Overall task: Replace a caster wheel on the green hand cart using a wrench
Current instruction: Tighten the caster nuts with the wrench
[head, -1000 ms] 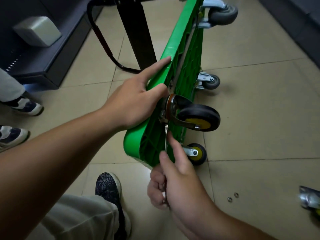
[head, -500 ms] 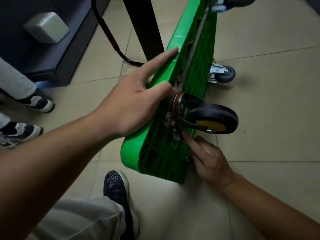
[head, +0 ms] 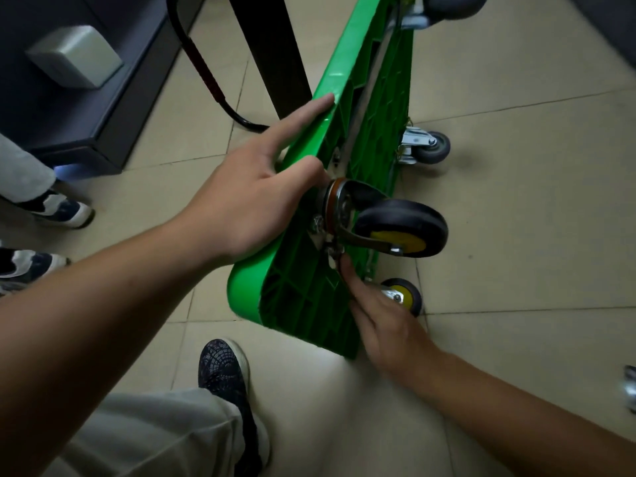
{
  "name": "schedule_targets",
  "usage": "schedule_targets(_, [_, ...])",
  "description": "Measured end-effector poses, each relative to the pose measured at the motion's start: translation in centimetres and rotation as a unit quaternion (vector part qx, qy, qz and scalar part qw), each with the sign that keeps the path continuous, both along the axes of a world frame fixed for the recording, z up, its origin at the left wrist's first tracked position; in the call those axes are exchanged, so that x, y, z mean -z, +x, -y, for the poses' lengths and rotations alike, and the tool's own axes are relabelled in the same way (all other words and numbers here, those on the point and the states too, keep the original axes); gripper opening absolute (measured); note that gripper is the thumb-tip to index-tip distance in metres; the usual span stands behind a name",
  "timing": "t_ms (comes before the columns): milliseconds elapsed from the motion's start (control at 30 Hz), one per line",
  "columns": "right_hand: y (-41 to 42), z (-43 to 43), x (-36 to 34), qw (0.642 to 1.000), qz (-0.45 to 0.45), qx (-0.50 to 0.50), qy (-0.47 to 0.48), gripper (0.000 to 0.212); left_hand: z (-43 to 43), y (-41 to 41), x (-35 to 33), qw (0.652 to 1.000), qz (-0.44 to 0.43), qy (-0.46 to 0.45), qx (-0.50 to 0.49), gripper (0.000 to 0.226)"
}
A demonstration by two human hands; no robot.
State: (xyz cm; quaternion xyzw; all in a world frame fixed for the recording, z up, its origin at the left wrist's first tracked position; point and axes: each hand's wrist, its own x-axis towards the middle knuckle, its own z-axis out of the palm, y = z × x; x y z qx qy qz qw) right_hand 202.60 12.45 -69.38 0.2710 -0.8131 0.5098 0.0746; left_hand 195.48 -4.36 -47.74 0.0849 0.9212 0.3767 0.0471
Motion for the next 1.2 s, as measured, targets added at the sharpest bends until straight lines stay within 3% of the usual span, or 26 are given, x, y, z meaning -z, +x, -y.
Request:
schedule_targets(100, [3.5,1.3,-3.2,0.989,0.123,0.022,-0.08,0.066,-0.4,0.2,-0.2,1.0,0.004,-0.021,-0.005,0.062])
schedule_targets(200, [5.6,3.3,-7.7,0.945,0.255,0.018,-0.205,0.063,-0.9,0.5,-0.5,1.0,0.007,-0.025,-0.009,0.064])
schedule_targets(400, [7.4,4.6,-9.9,0.902,0.303,0.028,-0.307,0.051,-1.1,0.6,-0.8,1.0,0.019,-0.012,-0.002,0.067])
schedule_targets(500, [8.7,3.0,-7.3,0.939,0.242,0.048,-0.24,0.053,-0.9,0.5,-0.7,1.0,0.026,-0.004,0.003,0.067])
schedule_targets(600, [5.9,0.4,-3.9,0.988,0.086,0.027,-0.124,0.057,-0.6,0.2,-0.4,1.0,0.027,0.007,0.001,0.066])
schedule_targets(700, [1.3,-0.8,-1.2,0.995,-0.074,0.042,-0.044,0.055,-0.3,-0.1,0.0,1.0,0.02,0.011,0.005,0.064])
schedule_targets(833, [-3.1,-1.7,0.7,0.984,-0.177,0.006,0.037,0.057,-0.1,-0.1,0.2,1.0,0.016,0.024,0.009,0.063])
schedule_targets(933, [-5.6,-2.2,1.6,0.974,-0.222,-0.023,0.051,0.049,0.0,-0.1,0.2,0.999,0.02,0.038,0.011,0.064])
schedule_targets(1100, [-6.7,-2.7,3.3,0.976,-0.2,-0.06,0.055,0.049,-0.2,-0.1,0.2,0.999,0.02,0.036,0.011,0.066])
schedule_targets(1200, [-6.0,-1.7,2.7,0.985,-0.157,-0.061,0.036,0.061,-0.2,-0.1,0.1,1.0,0.008,0.017,0.009,0.065])
